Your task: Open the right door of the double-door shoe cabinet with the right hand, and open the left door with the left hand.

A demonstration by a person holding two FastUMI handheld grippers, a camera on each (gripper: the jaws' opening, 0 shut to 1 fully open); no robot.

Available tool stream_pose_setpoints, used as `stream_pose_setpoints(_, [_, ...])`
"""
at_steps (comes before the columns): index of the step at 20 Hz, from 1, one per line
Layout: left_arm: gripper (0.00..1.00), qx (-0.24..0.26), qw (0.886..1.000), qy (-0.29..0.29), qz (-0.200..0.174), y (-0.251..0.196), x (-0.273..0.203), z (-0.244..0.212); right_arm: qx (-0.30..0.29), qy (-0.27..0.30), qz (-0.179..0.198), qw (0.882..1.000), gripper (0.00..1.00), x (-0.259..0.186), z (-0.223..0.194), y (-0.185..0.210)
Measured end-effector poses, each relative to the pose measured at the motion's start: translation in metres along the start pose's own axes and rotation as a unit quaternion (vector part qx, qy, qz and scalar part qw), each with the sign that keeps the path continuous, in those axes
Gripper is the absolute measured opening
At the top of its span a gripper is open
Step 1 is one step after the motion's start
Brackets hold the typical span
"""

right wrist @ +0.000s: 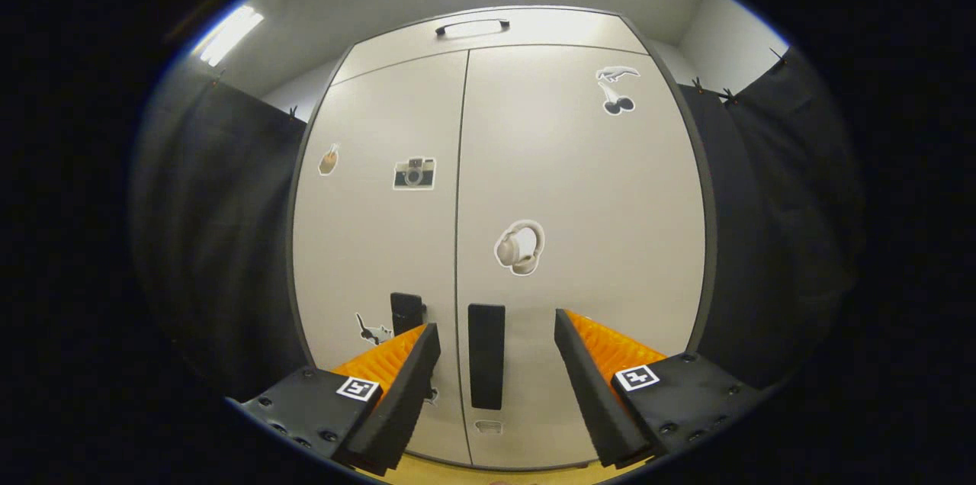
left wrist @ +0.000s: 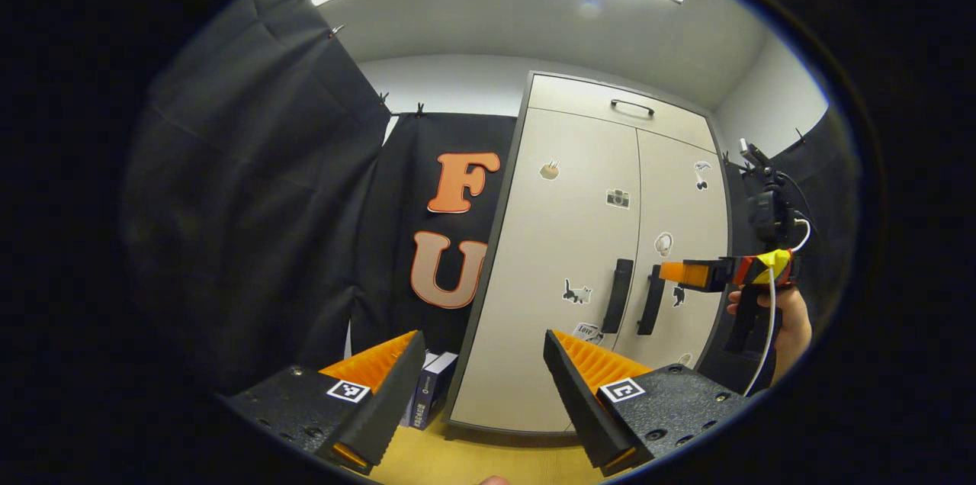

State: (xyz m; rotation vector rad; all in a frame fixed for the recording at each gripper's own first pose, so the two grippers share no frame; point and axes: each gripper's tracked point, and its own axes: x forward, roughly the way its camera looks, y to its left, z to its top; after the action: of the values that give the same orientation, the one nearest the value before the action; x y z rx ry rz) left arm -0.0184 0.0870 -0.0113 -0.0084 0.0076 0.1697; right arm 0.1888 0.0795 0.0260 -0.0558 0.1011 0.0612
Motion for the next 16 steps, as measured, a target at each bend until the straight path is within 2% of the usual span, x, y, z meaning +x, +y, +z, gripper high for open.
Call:
stream_pose_setpoints(5, [0.94,0.011,1.0,0.0,0.003,0.004,0.0,-0.002,0.021,0.03,-0.006,0.999,0.96,0.029,-0.027,0.001])
stream_pose_setpoints(12, [0.94,0.021,0.999,-0.006,-0.031,-0.017,0.001,-0.001,0.012,0.04,-0.028,0.999,0.96,0.048,-0.041,-0.01])
stream_pose_setpoints(13, [0.94,0.022,0.999,-0.007,-0.034,-0.02,0.002,-0.001,0.01,0.039,-0.039,0.998,0.88,0.049,-0.041,-0.015])
stream_pose_setpoints(15, [0.94,0.02,0.999,-0.008,-0.039,-0.023,0.001,-0.002,0.005,0.034,-0.044,0.998,0.86,0.05,-0.041,-0.015])
stream_pose_setpoints(16, [0.94,0.019,0.999,-0.007,-0.041,-0.024,0.001,-0.003,0.0,0.031,-0.046,0.998,0.89,0.05,-0.04,-0.015])
